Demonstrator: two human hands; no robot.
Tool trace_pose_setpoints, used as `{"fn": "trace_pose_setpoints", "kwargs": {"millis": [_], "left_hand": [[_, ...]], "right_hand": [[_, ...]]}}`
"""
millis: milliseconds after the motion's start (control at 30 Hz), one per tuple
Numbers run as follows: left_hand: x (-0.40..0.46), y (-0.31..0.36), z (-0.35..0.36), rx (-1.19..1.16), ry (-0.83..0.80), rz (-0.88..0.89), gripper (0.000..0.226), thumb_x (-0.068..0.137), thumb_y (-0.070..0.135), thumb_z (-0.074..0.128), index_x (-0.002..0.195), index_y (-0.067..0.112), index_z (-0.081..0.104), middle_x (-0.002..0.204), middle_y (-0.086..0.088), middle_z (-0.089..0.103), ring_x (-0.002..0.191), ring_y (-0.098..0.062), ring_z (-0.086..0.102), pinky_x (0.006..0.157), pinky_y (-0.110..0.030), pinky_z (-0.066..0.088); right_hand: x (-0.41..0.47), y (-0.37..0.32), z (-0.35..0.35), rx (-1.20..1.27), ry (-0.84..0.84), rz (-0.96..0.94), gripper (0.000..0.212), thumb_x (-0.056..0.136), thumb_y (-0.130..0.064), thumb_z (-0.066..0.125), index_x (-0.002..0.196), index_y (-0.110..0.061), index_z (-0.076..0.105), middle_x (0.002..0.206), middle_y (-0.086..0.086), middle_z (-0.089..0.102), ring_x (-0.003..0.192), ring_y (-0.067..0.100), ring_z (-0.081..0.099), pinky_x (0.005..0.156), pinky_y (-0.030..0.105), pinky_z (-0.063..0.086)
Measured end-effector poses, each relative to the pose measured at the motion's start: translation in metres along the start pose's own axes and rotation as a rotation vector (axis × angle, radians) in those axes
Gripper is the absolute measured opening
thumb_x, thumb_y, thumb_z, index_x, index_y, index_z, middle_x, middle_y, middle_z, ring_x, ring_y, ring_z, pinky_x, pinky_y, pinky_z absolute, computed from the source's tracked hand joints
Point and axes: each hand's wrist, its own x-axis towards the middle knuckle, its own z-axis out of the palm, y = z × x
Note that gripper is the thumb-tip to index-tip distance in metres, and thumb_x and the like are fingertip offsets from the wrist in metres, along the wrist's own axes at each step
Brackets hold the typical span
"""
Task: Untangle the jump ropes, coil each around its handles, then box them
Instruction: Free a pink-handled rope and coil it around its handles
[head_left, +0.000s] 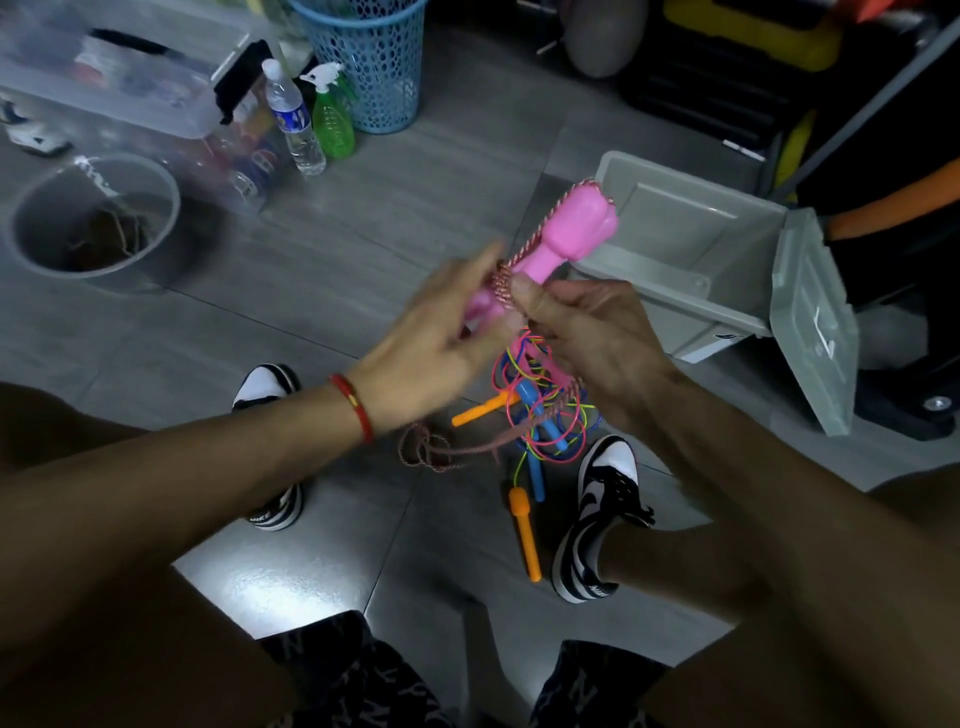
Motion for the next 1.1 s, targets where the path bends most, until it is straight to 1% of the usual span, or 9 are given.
{"fn": "trace_pose_setpoints", "kwargs": {"millis": [167, 300, 400, 533, 667, 733, 833, 933, 1100], "left_hand": [[0.009, -0.004, -0.033, -0.594, -0.345, -0.331, 0.051, 0.094, 0.03, 0.053, 0.137, 0.002, 0.051, 0.118, -0.019, 0.063, 0.104, -0.027, 0.059, 0.09, -0.05, 0.045], [0.008, -0.006, -0.032, -0.764, -0.365, -0.443, 0.044, 0.092, 0.026, 0.057, 0.13, 0.005, 0.052, 0.092, -0.008, 0.068, 0.078, -0.026, 0.067, 0.071, -0.042, 0.054], [0.01, -0.006, -0.03, -0.69, -0.29, -0.405, 0.035, 0.096, 0.026, 0.061, 0.123, 0.005, 0.057, 0.087, -0.009, 0.063, 0.068, -0.019, 0.06, 0.06, -0.033, 0.045], [0.014, -0.014, -0.027, -0.554, -0.088, -0.459, 0.029, 0.101, 0.019, 0.057, 0.119, -0.004, 0.055, 0.092, -0.018, 0.056, 0.062, -0.017, 0.056, 0.058, -0.029, 0.039], [0.018, -0.021, -0.021, -0.479, 0.023, -0.484, 0.018, 0.101, 0.019, 0.058, 0.109, 0.004, 0.06, 0.081, -0.012, 0.058, 0.058, -0.016, 0.055, 0.052, -0.03, 0.039], [0.02, -0.023, -0.016, -0.42, 0.061, -0.508, 0.018, 0.1, 0.02, 0.06, 0.108, 0.004, 0.061, 0.081, -0.012, 0.059, 0.057, -0.017, 0.055, 0.052, -0.029, 0.039], [0.021, -0.026, -0.01, -0.206, 0.09, -0.45, 0.023, 0.095, 0.029, 0.066, 0.102, 0.007, 0.062, 0.084, -0.012, 0.068, 0.06, -0.023, 0.06, 0.048, -0.025, 0.043], [0.02, -0.026, -0.011, 0.228, 0.035, -0.286, 0.035, 0.089, 0.043, 0.069, 0.103, 0.011, 0.06, 0.087, -0.01, 0.069, 0.078, -0.031, 0.065, 0.064, -0.037, 0.051], [0.015, -0.021, -0.014, 0.505, -0.13, -0.152, 0.047, 0.09, 0.048, 0.065, 0.115, 0.011, 0.051, 0.111, -0.014, 0.064, 0.104, -0.039, 0.061, 0.082, -0.047, 0.051]], "right_hand": [[-0.01, 0.002, 0.004, -0.139, -0.193, -0.116, 0.017, 0.092, -0.018, 0.071, 0.1, -0.005, 0.078, 0.084, 0.015, 0.076, 0.073, 0.01, 0.059, 0.072, 0.027, 0.049], [-0.01, 0.004, 0.005, -0.173, -0.206, -0.116, 0.019, 0.093, -0.029, 0.071, 0.09, -0.013, 0.08, 0.074, 0.019, 0.07, 0.066, 0.019, 0.049, 0.065, 0.034, 0.04], [-0.006, 0.006, 0.008, -0.23, -0.194, -0.101, 0.019, 0.094, -0.027, 0.068, 0.095, -0.009, 0.077, 0.06, 0.002, 0.065, 0.056, 0.014, 0.052, 0.059, 0.023, 0.043], [0.001, 0.017, 0.005, -0.417, -0.157, -0.055, 0.005, 0.098, -0.017, 0.06, 0.095, -0.015, 0.057, 0.072, 0.002, 0.075, 0.072, 0.032, 0.067, 0.069, 0.04, 0.053], [0.004, 0.017, 0.002, -0.668, -0.072, -0.112, 0.024, 0.101, -0.022, 0.052, 0.081, -0.019, 0.065, 0.067, -0.011, 0.063, 0.063, 0.011, 0.058, 0.066, 0.032, 0.049], [0.001, 0.015, 0.006, -0.656, -0.085, -0.054, 0.029, 0.101, -0.022, 0.051, 0.077, -0.021, 0.068, 0.061, -0.011, 0.053, 0.065, 0.016, 0.056, 0.071, 0.041, 0.056], [-0.005, 0.008, 0.011, -0.403, -0.123, 0.148, 0.03, 0.103, -0.012, 0.047, 0.087, -0.008, 0.072, 0.063, -0.003, 0.055, 0.057, 0.015, 0.05, 0.058, 0.03, 0.048], [-0.007, -0.005, 0.008, -0.116, -0.143, 0.3, 0.025, 0.103, -0.007, 0.049, 0.099, 0.008, 0.068, 0.065, 0.005, 0.053, 0.05, 0.011, 0.046, 0.056, 0.025, 0.048], [-0.003, -0.013, -0.001, -0.253, -0.132, 0.245, 0.02, 0.099, -0.004, 0.05, 0.096, 0.007, 0.066, 0.061, 0.003, 0.048, 0.046, 0.013, 0.038, 0.045, 0.024, 0.031]]}}
